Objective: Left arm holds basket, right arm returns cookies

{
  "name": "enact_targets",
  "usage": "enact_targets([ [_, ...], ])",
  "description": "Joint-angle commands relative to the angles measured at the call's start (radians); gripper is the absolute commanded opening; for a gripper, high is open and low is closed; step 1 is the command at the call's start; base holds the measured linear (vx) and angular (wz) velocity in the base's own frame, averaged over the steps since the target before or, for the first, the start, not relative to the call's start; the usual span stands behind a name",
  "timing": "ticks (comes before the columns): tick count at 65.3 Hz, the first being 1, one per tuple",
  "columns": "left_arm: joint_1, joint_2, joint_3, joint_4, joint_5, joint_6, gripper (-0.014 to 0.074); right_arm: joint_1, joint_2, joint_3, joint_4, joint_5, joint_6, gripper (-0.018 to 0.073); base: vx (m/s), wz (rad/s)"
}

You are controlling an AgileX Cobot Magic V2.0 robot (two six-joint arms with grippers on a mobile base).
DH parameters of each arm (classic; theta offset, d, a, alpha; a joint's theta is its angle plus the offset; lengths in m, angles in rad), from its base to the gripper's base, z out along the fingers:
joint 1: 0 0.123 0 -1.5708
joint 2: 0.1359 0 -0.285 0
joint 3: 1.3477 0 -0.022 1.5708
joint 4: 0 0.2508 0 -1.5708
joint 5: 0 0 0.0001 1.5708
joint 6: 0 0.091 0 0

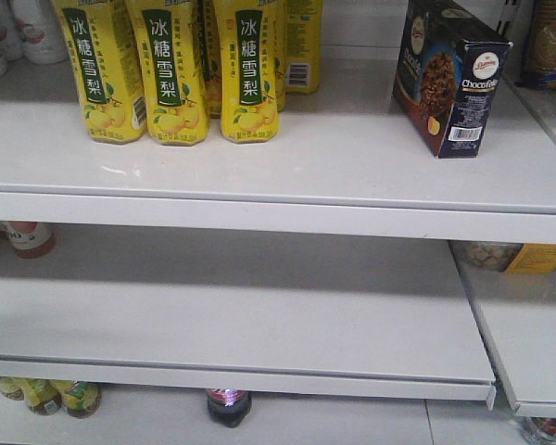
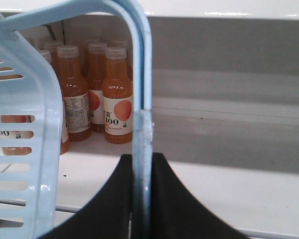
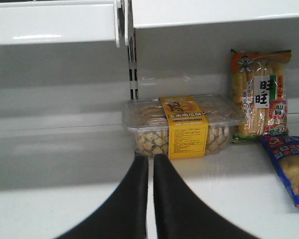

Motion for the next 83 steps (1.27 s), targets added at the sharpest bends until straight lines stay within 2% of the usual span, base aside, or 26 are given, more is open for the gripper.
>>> enact_targets([
  [1, -0.005, -0.018, -0.029, 0.010, -0.102, 0.019, -0.0003, -0.002, -0.013, 0.018, -0.003, -0.077, -0.008, -0.0006, 0.00, 0.00],
  [83, -0.005, -0.018, -0.029, 0.010, -0.102, 0.019, -0.0003, -0.002, -0.013, 0.018, -0.003, -0.071, -0.011, -0.0006, 0.00, 0.00],
])
